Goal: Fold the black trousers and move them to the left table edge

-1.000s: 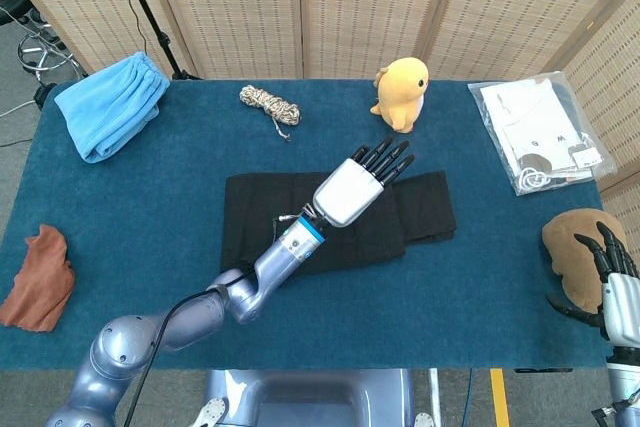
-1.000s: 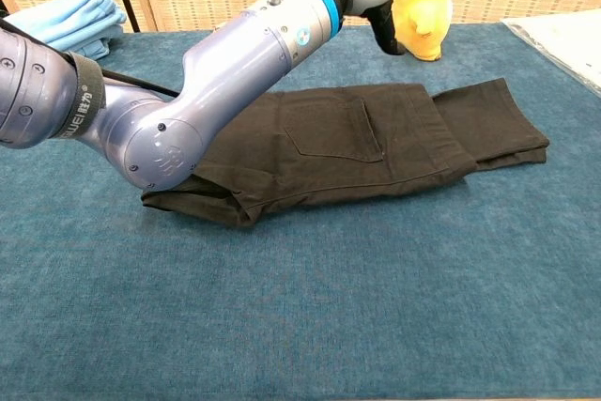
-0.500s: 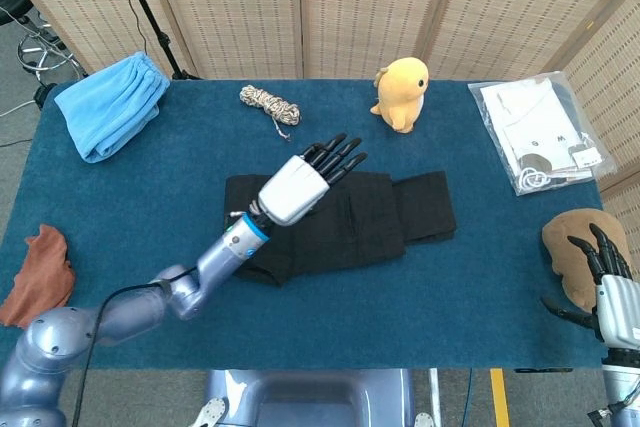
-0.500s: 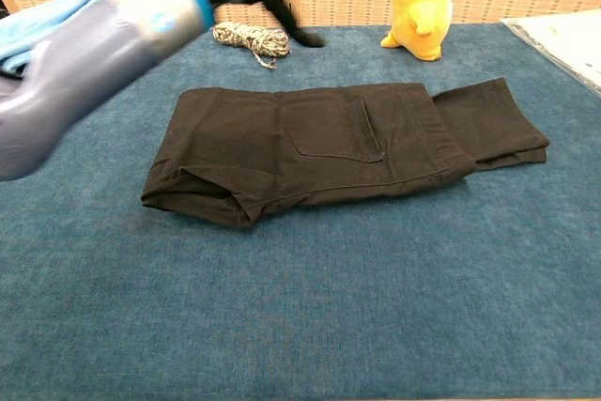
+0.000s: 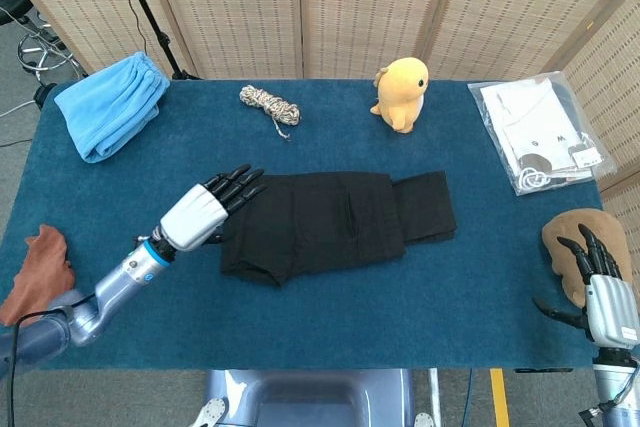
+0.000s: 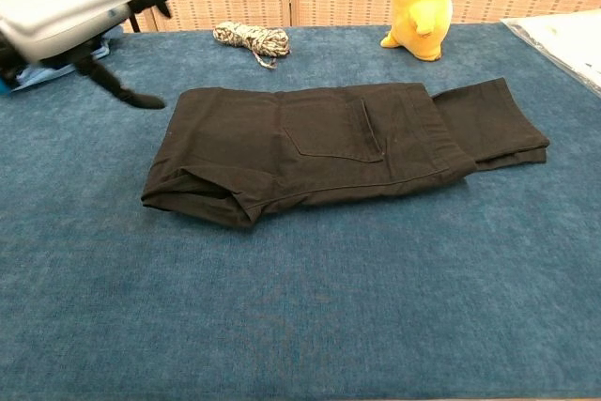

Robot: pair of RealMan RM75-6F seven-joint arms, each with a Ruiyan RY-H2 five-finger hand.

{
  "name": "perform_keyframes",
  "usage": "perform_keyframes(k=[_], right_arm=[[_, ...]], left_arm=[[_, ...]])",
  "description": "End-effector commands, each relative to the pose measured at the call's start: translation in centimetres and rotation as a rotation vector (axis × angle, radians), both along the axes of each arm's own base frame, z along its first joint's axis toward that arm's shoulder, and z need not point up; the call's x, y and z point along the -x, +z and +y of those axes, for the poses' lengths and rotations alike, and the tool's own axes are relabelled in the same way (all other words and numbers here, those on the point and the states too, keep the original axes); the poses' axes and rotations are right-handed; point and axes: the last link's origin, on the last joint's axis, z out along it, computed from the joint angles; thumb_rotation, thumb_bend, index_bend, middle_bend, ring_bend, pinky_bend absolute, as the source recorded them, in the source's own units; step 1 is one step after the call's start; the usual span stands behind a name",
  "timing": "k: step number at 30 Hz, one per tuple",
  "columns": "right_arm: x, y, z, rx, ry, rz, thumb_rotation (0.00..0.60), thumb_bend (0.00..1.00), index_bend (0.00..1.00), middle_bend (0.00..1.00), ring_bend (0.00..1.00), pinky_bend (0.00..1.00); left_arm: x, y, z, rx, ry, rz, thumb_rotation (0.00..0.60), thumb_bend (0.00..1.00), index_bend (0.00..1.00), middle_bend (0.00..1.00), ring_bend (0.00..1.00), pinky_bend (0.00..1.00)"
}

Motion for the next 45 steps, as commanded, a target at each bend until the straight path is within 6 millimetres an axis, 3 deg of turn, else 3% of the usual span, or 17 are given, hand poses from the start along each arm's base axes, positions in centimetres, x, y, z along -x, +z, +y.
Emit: perform_keyframes(k=[1, 11, 19, 29, 37, 39, 45], right_arm=[[-0.1, -0.1, 0.0, -0.003, 0.001, 0.001, 0.6, 0.0, 0.17, 0.02, 0.0, 0.1], [-0.1, -0.1, 0.1, 0.0, -0.003, -0.001, 0.6, 0.0, 0.17, 0.02, 0.0, 0.1], [0.0, 0.1, 0.1, 0.01, -0.009, -0.006, 0.6, 0.0, 0.17, 0.02, 0.0, 0.1], [0.1, 0.4, 0.0, 0.022, -0.016, -0.01, 0.6, 0.0, 0.17, 0.02, 0.0, 0.1], [0.1, 0.5, 0.0, 0.024, -0.016, -0.012, 0.6, 0.0, 0.17, 0.02, 0.0, 0.1], [0.1, 0.5, 0.0, 0.024, -0.015, -0.013, 0.6, 0.0, 0.17, 0.02, 0.0, 0.1], [0.0, 0.6, 0.1, 0.026, -0.014, -0.014, 0.6, 0.0, 0.17, 0.02, 0.0, 0.1]], left_arm=[[2.3, 0.7, -0.3, 0.009, 0.024, 0.038, 0.6, 0.04, 0.0, 0.0, 0.0, 0.28], [5.1, -1.7, -0.9, 0.068, 0.074, 0.13, 0.6, 0.04, 0.0, 0.0, 0.02, 0.28], [4.8, -4.2, -0.8, 0.093, 0.062, 0.181, 0.6, 0.05, 0.0, 0.0, 0.02, 0.27], [4.6, -6.2, -0.8, 0.126, 0.07, 0.211, 0.6, 0.05, 0.0, 0.0, 0.01, 0.09], [4.2, -7.2, -0.7, 0.128, 0.072, 0.222, 0.6, 0.05, 0.0, 0.0, 0.0, 0.08], [4.1, -7.5, -0.7, 0.127, 0.07, 0.224, 0.6, 0.08, 0.02, 0.0, 0.0, 0.08], [3.4, -8.2, -0.9, 0.138, 0.048, 0.214, 0.6, 0.4, 0.2, 0.0, 0.05, 0.14]])
